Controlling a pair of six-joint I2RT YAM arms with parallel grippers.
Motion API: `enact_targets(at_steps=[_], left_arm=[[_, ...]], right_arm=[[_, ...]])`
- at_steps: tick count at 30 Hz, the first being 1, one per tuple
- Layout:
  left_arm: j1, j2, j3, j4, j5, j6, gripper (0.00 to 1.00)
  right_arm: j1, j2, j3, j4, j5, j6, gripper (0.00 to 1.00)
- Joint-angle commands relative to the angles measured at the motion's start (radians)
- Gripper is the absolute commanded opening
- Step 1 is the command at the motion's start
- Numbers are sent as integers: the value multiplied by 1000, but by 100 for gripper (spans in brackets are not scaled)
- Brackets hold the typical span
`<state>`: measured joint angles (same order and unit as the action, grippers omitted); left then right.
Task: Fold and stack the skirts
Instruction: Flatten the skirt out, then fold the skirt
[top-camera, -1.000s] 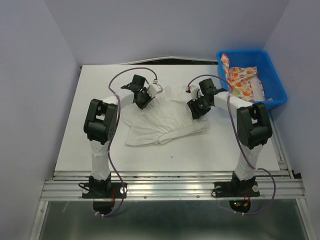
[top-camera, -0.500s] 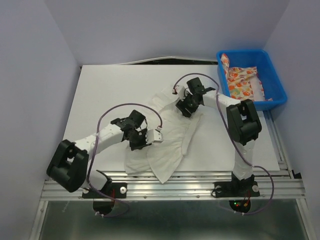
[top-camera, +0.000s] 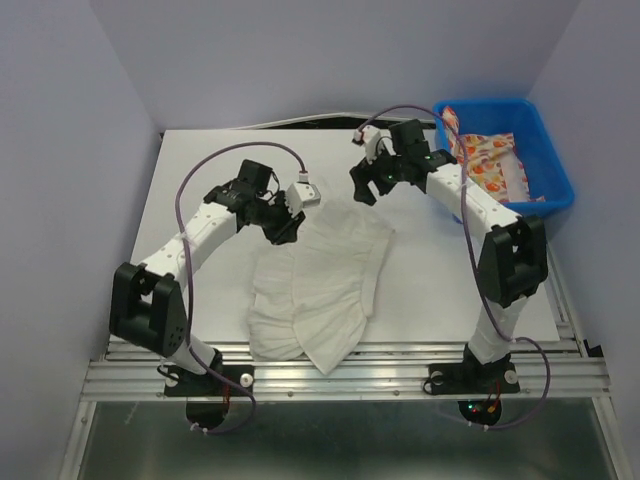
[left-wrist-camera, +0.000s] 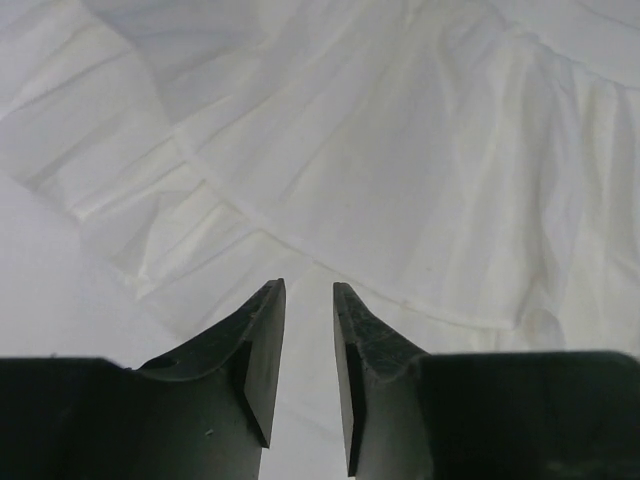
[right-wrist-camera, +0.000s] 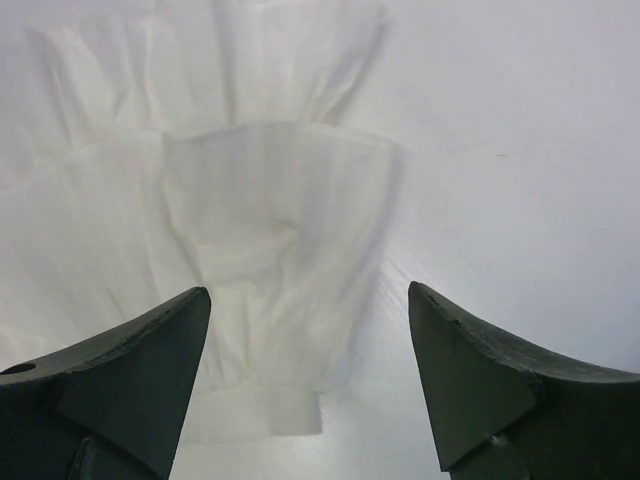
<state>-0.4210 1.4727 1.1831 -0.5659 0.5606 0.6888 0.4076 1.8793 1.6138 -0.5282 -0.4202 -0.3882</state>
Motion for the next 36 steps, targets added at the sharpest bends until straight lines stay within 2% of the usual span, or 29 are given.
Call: enact_targets(at_steps=[1, 3, 5, 7, 8, 9, 12, 16, 20, 24, 27, 30, 31, 32, 33, 34, 36], left_arm=[[85, 110, 171, 84, 82, -58, 48], [88, 220, 272, 45, 91, 35, 59], [90, 348, 430, 27, 87, 31, 77], [91, 432, 533, 47, 81, -1, 78], [93, 513, 631, 61, 70, -20, 81], [93, 549, 671, 82, 64, -70, 82], [93, 697, 887, 129, 52, -92, 84], [93, 880, 1108, 68, 73, -22, 84], [87, 972, 1161, 38, 130, 75, 86], [71, 1014, 1155, 3, 125, 158, 88], [62, 1031, 1164, -89, 116, 239, 87], [57, 1019, 1123, -163, 79, 307, 84], [56, 1020, 1115, -204, 41, 343, 80], [54, 1023, 1118, -238, 27, 371, 80], [56, 1032, 1121, -273, 15, 394, 72], [57, 1034, 1121, -332, -11, 426, 67], [60, 1028, 1110, -370, -36, 443, 48]], right_arm=[[-107, -10, 101, -100, 41, 72, 86], [-133, 13, 115, -147, 41, 86, 87], [-151, 44, 115, -184, 38, 107, 92], [-164, 61, 109, -191, 34, 118, 96], [-164, 67, 95, -193, 31, 120, 98], [-164, 81, 87, -190, 24, 126, 99], [-164, 122, 80, -190, 43, 135, 99], [-164, 158, 60, -191, 32, 115, 96], [-164, 194, 34, -208, -29, 100, 93], [-164, 237, 32, -245, -87, 66, 88], [-164, 257, 32, -271, -118, 39, 84], [-164, 280, 44, -291, -144, 25, 71], [-164, 288, 49, -291, -144, 23, 61], [-164, 297, 57, -293, -144, 22, 56], [-164, 306, 73, -293, -135, 14, 52], [-164, 310, 81, -293, -129, 8, 42], [-164, 313, 95, -293, -117, -3, 33]])
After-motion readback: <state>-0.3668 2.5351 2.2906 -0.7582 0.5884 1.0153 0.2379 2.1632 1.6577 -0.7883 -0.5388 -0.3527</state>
